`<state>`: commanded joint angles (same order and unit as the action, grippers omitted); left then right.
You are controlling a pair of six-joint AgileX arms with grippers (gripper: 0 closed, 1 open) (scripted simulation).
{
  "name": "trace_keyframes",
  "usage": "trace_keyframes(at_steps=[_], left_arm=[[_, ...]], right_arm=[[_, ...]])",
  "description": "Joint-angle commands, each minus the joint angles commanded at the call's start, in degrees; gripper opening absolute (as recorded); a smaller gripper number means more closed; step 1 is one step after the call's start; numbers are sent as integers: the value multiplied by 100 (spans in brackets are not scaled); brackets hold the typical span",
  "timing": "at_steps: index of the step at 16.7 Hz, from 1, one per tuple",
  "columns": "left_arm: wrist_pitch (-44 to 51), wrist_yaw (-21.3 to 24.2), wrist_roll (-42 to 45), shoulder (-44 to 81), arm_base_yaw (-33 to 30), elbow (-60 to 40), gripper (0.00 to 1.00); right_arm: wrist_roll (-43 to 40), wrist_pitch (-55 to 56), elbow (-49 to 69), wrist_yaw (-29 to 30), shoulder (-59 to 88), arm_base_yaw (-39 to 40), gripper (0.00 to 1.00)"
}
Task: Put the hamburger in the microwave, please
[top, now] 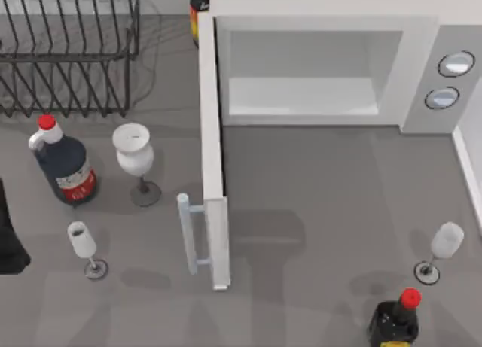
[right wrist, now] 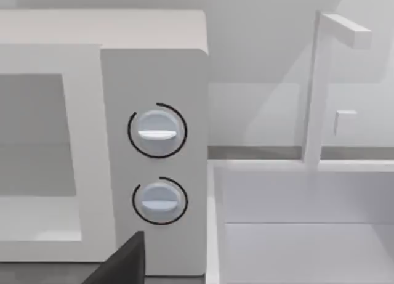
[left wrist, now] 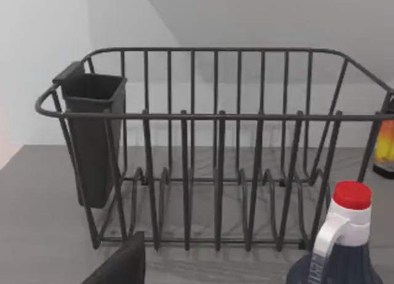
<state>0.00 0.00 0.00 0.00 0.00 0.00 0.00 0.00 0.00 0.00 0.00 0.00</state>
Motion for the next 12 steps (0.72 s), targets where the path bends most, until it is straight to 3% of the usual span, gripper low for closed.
trace_keyframes(at_steps=[5,12], left_arm=[[0,0,0,0,0,0,100],[0,0,0,0,0,0,100]], right_arm=[[-378,-347,289,1,377,22,100],[-2640,-2443,1885,-26,3247,167,100]])
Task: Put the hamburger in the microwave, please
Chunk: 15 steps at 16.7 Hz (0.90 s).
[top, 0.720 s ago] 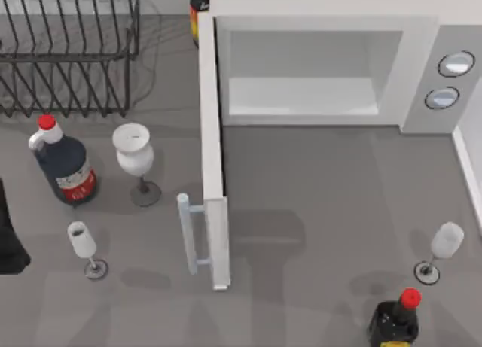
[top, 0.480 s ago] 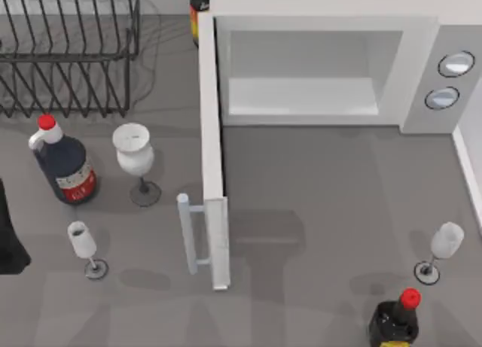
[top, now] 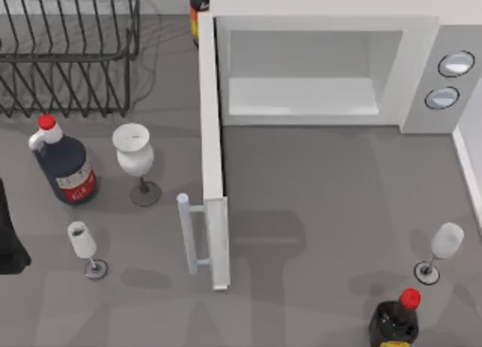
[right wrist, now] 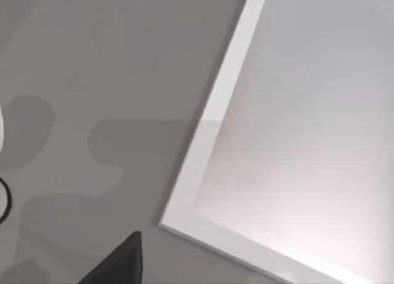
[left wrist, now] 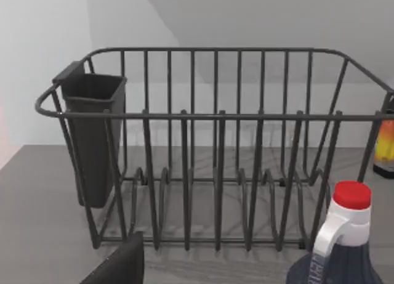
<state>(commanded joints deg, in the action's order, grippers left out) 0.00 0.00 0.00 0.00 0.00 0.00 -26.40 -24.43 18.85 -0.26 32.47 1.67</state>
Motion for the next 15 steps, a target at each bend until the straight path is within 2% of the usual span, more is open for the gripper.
trace_keyframes(at_steps=[5,9,12,15], left_arm=[[0,0,0,0,0,0,100],[0,0,0,0,0,0,100],[0,0,0,0,0,0,100],[0,0,0,0,0,0,100]], right_arm=[[-1780,-1702,1242,-10,2476,84,100],[-2883,-2707,2057,4,3828,131,100],[-3370,-3118,2430,18,4410,155,100],[-3454,-3193,2503,22,4512,160,100]])
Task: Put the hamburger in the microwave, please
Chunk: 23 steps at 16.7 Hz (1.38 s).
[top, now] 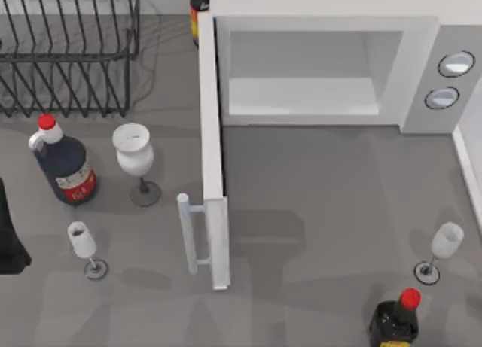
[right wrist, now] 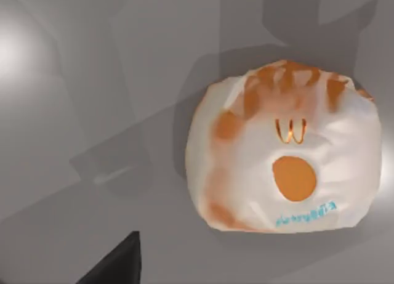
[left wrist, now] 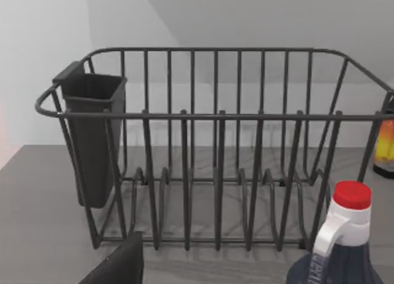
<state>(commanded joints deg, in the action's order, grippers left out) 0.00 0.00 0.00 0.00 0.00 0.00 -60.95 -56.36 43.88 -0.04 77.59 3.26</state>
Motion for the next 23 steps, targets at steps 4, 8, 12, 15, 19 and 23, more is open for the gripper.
trace_keyframes(at_steps=[4,8,12,15,19,23], left_arm=[[0,0,0,0,0,0,100],[0,0,0,0,0,0,100],[0,0,0,0,0,0,100],[0,0,0,0,0,0,100],[0,0,0,0,0,0,100],[0,0,0,0,0,0,100]], right_arm=[[7,32,-31,-2,-11,-23,100],[6,665,-376,-1,327,-4,100],[27,1851,-903,-2,854,7,100],[39,2279,-1135,-2,1135,20,100],[39,2302,-1148,-2,1154,21,100],[39,2302,-1148,-2,1154,21,70]])
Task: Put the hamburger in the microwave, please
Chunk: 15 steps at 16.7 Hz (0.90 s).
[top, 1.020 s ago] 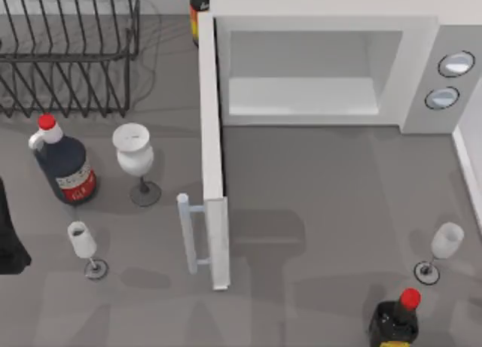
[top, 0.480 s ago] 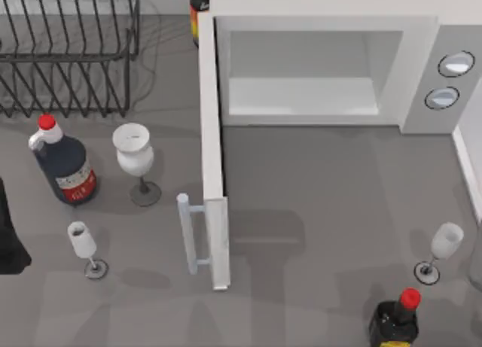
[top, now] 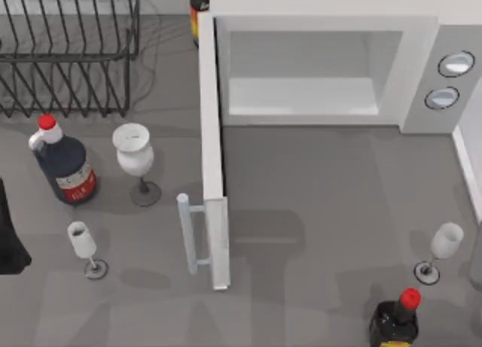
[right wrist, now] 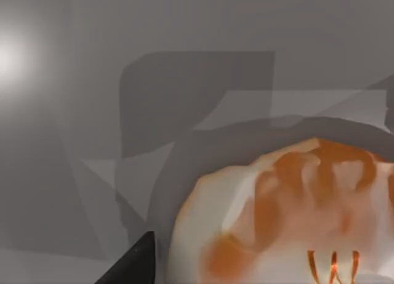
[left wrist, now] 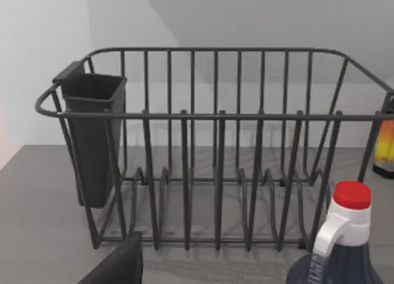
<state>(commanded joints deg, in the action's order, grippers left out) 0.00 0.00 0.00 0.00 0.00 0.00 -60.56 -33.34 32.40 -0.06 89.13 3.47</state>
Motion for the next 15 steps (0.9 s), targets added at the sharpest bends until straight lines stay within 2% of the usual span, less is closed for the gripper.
trace_keyframes(at_steps=[9,15], left_arm=[[0,0,0,0,0,0,100],[0,0,0,0,0,0,100]], right_arm=[[0,0,0,0,0,0,2],[0,0,0,0,0,0,0]])
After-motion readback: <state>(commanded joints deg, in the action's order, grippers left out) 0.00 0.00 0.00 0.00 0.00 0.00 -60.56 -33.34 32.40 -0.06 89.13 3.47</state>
